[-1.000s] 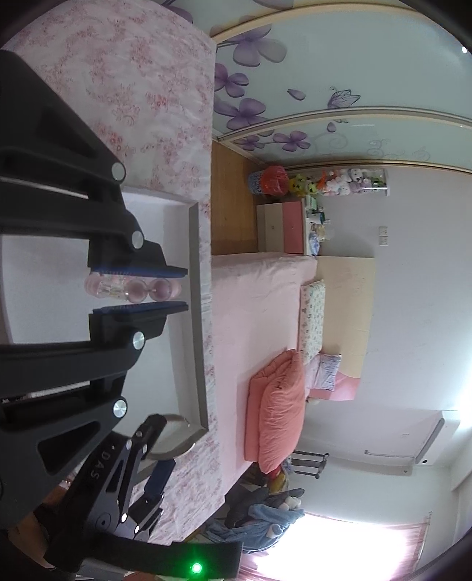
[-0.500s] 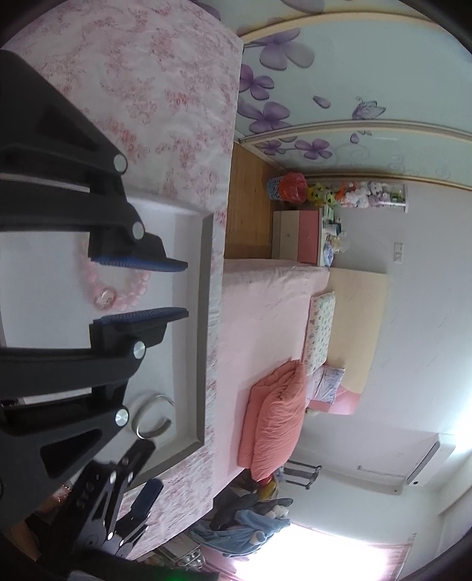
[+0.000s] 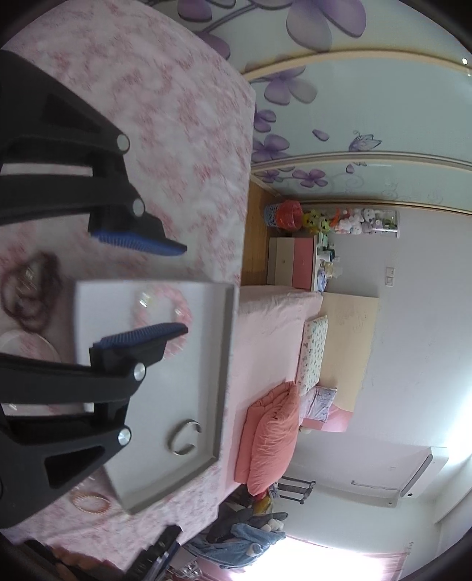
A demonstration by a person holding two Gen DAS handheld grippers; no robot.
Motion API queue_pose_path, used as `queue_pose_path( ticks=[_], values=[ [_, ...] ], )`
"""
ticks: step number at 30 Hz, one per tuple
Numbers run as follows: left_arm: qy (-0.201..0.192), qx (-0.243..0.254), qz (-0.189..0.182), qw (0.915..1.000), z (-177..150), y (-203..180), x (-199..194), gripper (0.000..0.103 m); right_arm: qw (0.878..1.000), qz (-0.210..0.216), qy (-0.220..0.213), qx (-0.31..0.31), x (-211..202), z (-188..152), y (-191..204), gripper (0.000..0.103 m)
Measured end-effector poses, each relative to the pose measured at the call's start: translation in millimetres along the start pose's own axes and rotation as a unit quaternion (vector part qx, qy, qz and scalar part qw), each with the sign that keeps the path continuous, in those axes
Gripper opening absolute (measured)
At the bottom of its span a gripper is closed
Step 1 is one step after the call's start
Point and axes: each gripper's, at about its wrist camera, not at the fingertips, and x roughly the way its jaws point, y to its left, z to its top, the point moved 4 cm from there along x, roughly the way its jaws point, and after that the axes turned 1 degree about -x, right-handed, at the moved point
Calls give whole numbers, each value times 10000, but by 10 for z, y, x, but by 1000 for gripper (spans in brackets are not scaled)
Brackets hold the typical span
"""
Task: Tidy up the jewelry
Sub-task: 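Open both tools to drop the bangle and pink bracelet into the tray, then grasp the pink pearl bracelet with the right tool while the left tool grasps the dark red bead necklace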
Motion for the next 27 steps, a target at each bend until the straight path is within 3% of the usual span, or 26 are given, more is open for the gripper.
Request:
queue_pose_path(
  ticks=[6, 8, 10, 14, 21, 27],
  values=[
    [165, 65, 203, 9996, -382, 294, -259, 50, 9988, -231, 423, -30, -40, -340, -175, 80],
    [240, 55, 226, 9994, -478, 352, -301, 52, 9976, -298, 631, -9, 5, -453, -213, 74],
    [363, 46, 239, 9990, -577, 400, -316, 52, 9958, -332, 847, 79, 49, -563, -285, 60],
    [507, 80, 241, 9984, -712, 422, -321, 54, 9920, -390, 1187, 171, 179, -729, -331, 51],
    [660, 195, 186, 9975, -837, 398, -303, 58, 9894, -611, 1315, -78, 288, -824, -259, 49],
    [818, 310, 82, 9961, -905, 315, -253, 58, 9901, -518, 1262, -339, 234, -869, -176, 24]
  ],
)
